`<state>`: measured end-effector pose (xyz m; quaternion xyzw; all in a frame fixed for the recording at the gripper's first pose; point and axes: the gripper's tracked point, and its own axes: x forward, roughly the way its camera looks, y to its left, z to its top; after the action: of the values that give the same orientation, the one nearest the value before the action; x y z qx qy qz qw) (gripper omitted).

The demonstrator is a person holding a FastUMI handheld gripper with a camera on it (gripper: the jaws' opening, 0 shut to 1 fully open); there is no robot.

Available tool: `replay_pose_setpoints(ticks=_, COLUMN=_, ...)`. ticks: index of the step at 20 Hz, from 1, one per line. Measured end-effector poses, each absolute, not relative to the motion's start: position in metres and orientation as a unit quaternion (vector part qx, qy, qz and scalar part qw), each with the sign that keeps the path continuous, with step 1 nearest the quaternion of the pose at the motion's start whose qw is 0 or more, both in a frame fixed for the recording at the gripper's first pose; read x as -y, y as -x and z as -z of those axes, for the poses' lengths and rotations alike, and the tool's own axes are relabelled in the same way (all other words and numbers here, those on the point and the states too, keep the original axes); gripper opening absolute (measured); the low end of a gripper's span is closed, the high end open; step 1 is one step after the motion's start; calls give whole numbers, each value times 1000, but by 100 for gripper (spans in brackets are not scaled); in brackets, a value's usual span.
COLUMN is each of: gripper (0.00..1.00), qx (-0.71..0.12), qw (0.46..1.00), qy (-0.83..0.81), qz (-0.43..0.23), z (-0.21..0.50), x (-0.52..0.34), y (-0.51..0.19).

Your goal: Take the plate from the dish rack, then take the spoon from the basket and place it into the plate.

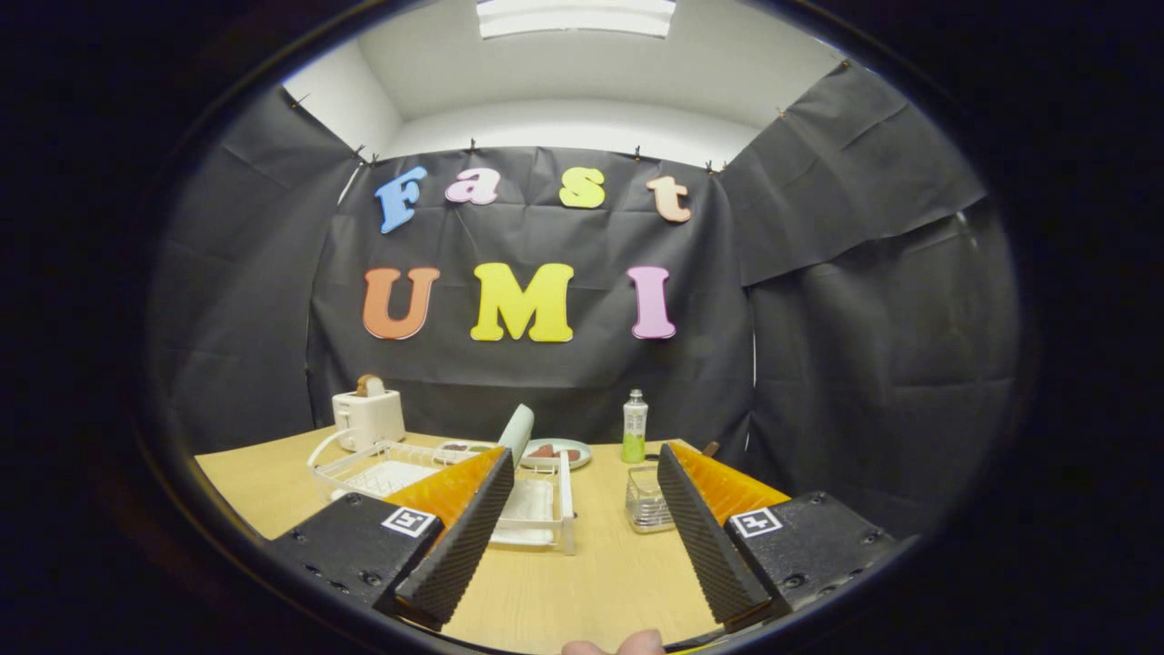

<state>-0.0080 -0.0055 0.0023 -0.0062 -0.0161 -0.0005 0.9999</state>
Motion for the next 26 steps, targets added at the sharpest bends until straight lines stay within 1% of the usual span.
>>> replay_pose_setpoints(ticks=9, gripper=100, qx=9, qw=1000, qy=27, qz=6, z=3, x=13, y=7)
replay_pose_setpoints(ticks=16, gripper=100, qx=0, qw=999, qy=43, qz=5, z=2, x=23, y=-6)
replay_pose_setpoints(ticks=21, gripper=100, qx=-3, qw=998, qy=67, qz=-18, z=-30, x=17, y=-33)
replay_pose_setpoints(ticks=26, gripper=100, qx=-50, qw=995, qy=67, qz=-63, z=-56, x=-15, y=-80)
